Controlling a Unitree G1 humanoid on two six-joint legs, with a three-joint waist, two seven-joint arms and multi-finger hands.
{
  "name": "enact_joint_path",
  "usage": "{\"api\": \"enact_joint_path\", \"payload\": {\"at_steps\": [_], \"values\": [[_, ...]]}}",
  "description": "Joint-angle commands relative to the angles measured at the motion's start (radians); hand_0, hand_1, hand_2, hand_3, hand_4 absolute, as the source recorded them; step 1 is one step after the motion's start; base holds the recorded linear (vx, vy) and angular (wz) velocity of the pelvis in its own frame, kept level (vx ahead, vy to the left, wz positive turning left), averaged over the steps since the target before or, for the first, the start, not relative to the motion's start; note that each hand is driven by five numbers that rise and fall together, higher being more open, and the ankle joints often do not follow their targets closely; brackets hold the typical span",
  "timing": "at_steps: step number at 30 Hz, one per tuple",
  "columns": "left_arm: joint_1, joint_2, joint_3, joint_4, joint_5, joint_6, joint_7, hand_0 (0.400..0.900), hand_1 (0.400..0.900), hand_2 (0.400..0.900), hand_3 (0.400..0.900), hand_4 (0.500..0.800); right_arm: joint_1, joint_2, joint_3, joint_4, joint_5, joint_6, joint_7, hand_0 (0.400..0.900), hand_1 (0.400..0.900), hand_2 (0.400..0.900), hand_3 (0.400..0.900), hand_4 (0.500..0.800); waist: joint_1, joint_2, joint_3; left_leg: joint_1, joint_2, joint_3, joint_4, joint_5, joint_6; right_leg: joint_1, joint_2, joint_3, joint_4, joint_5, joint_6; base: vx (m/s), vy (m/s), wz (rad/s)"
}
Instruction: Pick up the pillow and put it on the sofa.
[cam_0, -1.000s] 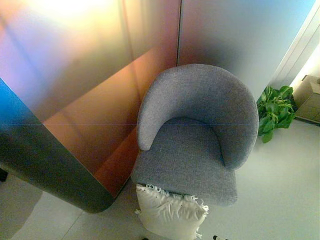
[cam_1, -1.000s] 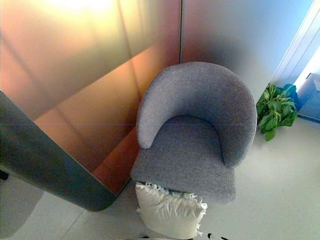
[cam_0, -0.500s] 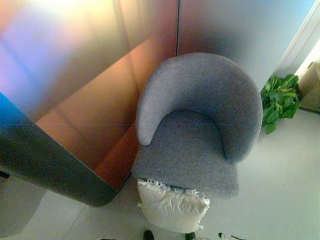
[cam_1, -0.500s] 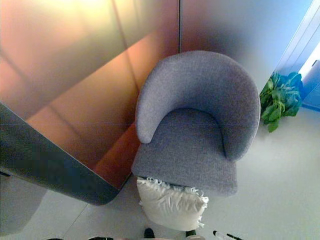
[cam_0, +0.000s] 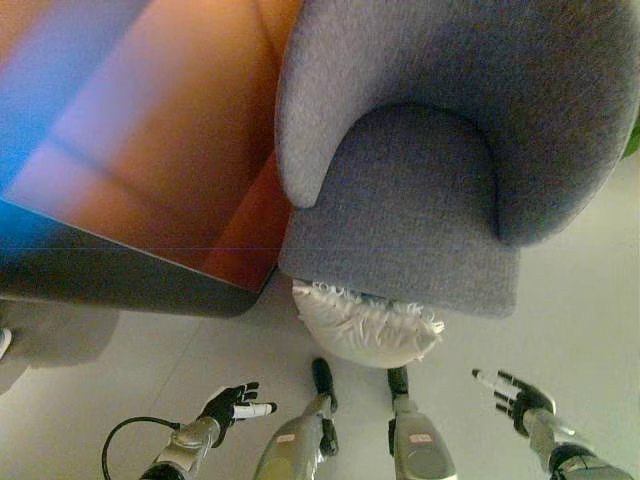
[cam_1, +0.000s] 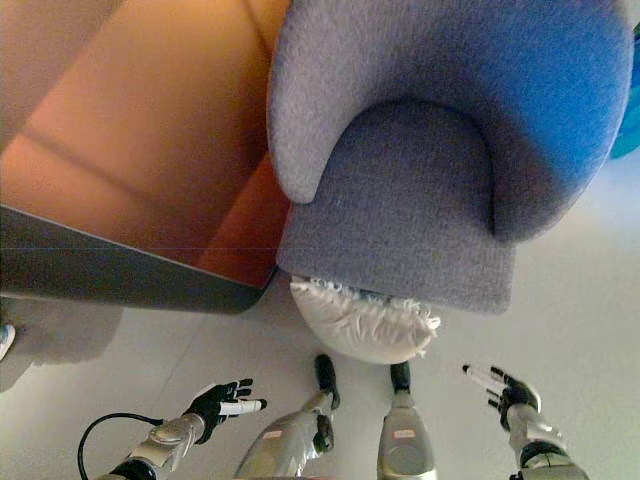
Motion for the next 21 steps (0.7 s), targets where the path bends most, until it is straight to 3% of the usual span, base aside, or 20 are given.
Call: {"api": "enact_joint_path", "payload": {"at_steps": [1,9,21], "values": [[0.001,0.055,-0.026,0.007,-0.067,-0.029,-0.004,0.9,0.9,0.9,0.9,0.8,-0.038,-0.076,-0.016,-0.004,0.069,-0.046,-0.003,0.9,0.9,0.9,0.9,0.8,0.019,-0.017,0.009,-0.029,-0.072,-0.042,0.082,-0.125,-0.048,-0.116,-0.018,-0.032,0.162,-0.087,0.012,-0.12,0.01,0.13],[-0.017,0.076,-0.07,-0.08,-0.17,-0.06,0.01,0.9,0.9,0.9,0.9,0.8,-0.173,-0.182,0.004,-0.031,0.171,-0.053,0.062,0.9,0.9,0.9,0.9,0.8,0.049,0.025,0.074,-0.162,-0.097,-0.098,0.126,-0.104,-0.048,-0.255,-0.01,-0.035,0.219,-0.081,-0.003,-0.09,0.017,0.08],[-0.029,0.065,-0.124,-0.211,-0.266,-0.102,0.072,0.9,0.9,0.9,0.9,0.8,-0.371,-0.261,0.077,-0.068,0.185,-0.039,0.092,0.9,0.9,0.9,0.9,0.8,0.077,0.101,0.101,-0.324,-0.118,-0.094,0.206,-0.092,-0.055,-0.437,-0.031,-0.063,0.345,-0.11,-0.015,-0.04,0.055,0.04]]}}
